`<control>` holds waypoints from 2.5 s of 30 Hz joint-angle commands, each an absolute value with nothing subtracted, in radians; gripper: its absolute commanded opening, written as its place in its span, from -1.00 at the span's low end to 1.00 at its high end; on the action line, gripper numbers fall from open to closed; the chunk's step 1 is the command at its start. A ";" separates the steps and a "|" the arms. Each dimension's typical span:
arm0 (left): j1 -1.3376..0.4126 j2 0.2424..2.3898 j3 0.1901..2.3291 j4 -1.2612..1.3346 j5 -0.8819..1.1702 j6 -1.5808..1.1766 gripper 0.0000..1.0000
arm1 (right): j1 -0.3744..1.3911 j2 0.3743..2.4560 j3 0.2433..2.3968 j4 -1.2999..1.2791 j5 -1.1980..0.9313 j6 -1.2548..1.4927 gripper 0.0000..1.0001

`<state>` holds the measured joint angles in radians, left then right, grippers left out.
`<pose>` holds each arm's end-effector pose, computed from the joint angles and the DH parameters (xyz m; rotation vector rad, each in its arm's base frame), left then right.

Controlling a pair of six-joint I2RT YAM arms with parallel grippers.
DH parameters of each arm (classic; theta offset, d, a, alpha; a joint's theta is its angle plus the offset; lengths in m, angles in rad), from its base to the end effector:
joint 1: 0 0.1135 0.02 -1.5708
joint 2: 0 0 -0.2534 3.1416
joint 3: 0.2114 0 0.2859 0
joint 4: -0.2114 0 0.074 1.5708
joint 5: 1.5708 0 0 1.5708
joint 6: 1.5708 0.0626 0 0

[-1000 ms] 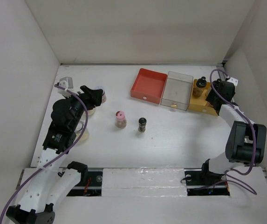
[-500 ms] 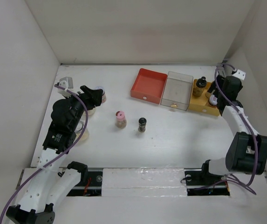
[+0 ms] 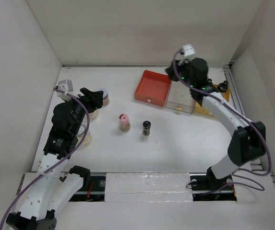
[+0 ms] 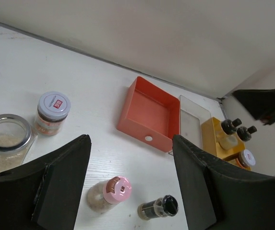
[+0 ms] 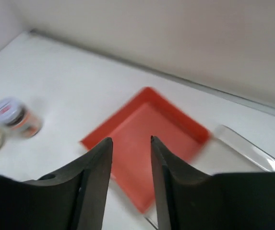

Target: Organize the condiment bottles

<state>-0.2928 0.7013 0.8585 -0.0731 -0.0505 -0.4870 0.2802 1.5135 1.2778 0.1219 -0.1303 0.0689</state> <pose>0.2203 -0.0631 0.3915 -0.1882 1.5034 -0.5909 0.4076 0.1258 0.3441 -0.2767 1.6746 0.3714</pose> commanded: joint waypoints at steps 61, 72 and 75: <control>-0.272 0.676 0.857 -0.034 -0.063 -0.485 0.23 | 0.632 1.869 1.569 0.683 -0.310 0.259 0.02; -0.272 0.716 0.857 -0.025 -0.017 -0.485 0.23 | 0.287 1.272 0.927 0.536 0.017 0.129 0.02; -0.272 0.716 0.857 -0.015 -0.006 -0.485 0.23 | 0.181 1.221 0.865 0.477 0.066 0.118 0.02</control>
<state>-0.2775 0.7200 0.8585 -0.0723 -0.0303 -0.4950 0.2329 1.2613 0.8967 0.4740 -0.0235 0.1535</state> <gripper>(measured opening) 0.616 0.686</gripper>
